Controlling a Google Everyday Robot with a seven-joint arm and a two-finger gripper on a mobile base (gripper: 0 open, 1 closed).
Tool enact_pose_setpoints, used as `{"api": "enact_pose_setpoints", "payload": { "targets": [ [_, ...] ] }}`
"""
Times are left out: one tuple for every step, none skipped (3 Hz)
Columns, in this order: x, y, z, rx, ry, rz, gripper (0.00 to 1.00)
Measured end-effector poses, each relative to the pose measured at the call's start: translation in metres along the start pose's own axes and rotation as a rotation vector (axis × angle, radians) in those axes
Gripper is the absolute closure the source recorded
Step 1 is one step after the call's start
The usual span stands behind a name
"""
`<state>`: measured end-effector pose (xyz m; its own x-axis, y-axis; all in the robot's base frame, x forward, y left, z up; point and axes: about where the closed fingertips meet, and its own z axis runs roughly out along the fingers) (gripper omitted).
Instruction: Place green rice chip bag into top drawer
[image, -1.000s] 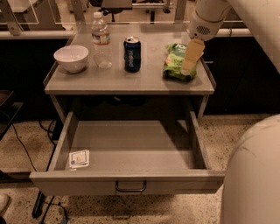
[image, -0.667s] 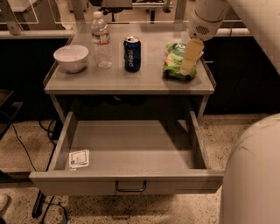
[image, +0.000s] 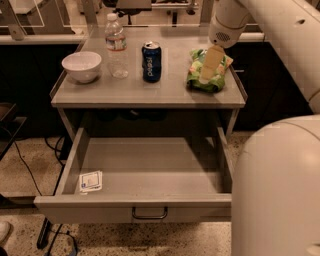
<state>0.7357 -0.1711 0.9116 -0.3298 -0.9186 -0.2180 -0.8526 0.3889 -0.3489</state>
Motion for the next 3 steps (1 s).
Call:
{"api": "enact_pose_setpoints", "payload": {
  "targets": [
    [-0.004, -0.008, 0.012, -0.003, -0.004, 0.007, 0.0],
    [-0.006, -0.012, 0.026, -0.016, -0.003, 0.02, 0.0],
    [-0.006, -0.02, 0.056, -0.026, -0.006, 0.036, 0.0]
  ]
}}
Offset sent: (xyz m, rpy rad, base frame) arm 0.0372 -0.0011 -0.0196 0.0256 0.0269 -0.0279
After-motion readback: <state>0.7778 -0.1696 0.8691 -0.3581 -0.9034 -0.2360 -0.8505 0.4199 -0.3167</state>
